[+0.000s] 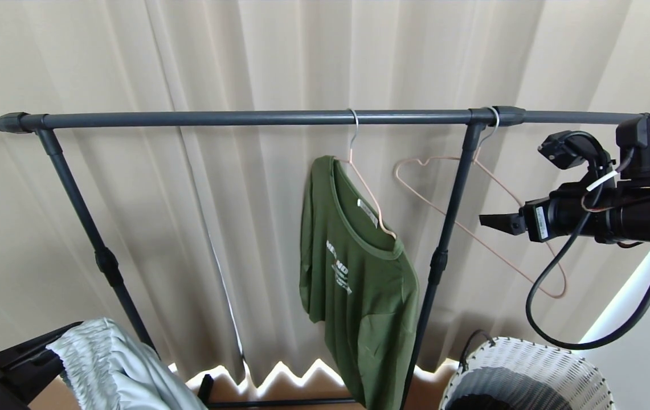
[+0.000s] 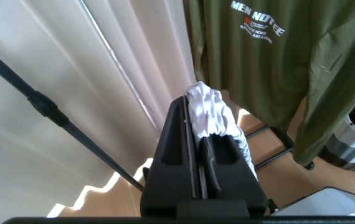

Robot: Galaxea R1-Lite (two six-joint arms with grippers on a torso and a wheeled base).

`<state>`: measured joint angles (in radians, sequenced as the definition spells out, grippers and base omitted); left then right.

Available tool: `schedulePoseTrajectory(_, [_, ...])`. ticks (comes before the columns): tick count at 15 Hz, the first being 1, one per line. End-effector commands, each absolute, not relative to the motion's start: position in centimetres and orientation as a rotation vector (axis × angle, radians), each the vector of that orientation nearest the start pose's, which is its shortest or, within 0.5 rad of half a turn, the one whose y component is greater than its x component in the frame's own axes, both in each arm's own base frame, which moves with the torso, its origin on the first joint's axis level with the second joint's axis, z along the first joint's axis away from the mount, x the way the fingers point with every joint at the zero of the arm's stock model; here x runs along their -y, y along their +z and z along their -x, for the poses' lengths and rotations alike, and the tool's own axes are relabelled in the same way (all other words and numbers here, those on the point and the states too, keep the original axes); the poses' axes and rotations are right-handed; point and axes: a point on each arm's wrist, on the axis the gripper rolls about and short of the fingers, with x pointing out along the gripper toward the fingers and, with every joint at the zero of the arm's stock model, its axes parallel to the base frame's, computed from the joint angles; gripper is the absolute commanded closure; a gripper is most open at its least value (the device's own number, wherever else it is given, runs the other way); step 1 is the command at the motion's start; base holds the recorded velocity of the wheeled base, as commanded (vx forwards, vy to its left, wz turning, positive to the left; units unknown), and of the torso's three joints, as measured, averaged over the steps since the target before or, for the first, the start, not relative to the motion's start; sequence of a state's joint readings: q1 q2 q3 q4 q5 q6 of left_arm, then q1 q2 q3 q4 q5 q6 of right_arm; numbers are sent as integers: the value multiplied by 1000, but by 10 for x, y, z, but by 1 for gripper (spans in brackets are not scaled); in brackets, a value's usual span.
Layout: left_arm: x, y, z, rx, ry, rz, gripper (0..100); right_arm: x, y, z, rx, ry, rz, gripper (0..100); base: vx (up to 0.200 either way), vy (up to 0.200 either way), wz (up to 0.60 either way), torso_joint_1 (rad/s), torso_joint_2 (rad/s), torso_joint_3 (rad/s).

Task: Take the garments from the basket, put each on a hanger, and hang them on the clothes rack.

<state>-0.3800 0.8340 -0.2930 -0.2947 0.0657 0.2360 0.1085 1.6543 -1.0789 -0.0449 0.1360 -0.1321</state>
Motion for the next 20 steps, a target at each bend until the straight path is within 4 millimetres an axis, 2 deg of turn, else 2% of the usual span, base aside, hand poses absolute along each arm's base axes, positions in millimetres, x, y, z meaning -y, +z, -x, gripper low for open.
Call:
schedulePoseTrajectory(1, [31,172,-81,-205,-344,-289,100,-36,211,-305,-528,263,124,0,0,0,0,0,0,0])
schedulePoseTrajectory(3, [31,172,-81,-205,-344,-289,100,-36,211,-305,-529,258,125,0,0,0,0,0,0,0])
schedulePoseTrajectory(4, [31,172,-81,-205,-344,-289,100,-36,211,-305,-529,254,126,100,0,0,0,0,0,0])
schedulePoseTrajectory(7, [31,172,-81,-205,-344,-289,100,-36,208,-308,-534,252,125,100,0,0,0,0,0,0])
schedulePoseTrajectory(12, [31,174,-81,-198,-343,-287,100,-35,219,-303,-497,246,114,100,0,0,0,0,0,0])
schedulePoseTrajectory(16, [32,179,-82,-178,-341,-284,100,-30,243,-284,-423,214,52,100,0,0,0,0,0,0])
schedulePoseTrajectory(19, [32,179,-83,-181,-341,-285,100,-24,249,-272,-404,189,48,100,0,0,0,0,0,0])
schedulePoseTrajectory(20, [32,180,-84,-181,-341,-285,100,-22,250,-263,-397,150,47,100,0,0,0,0,0,0])
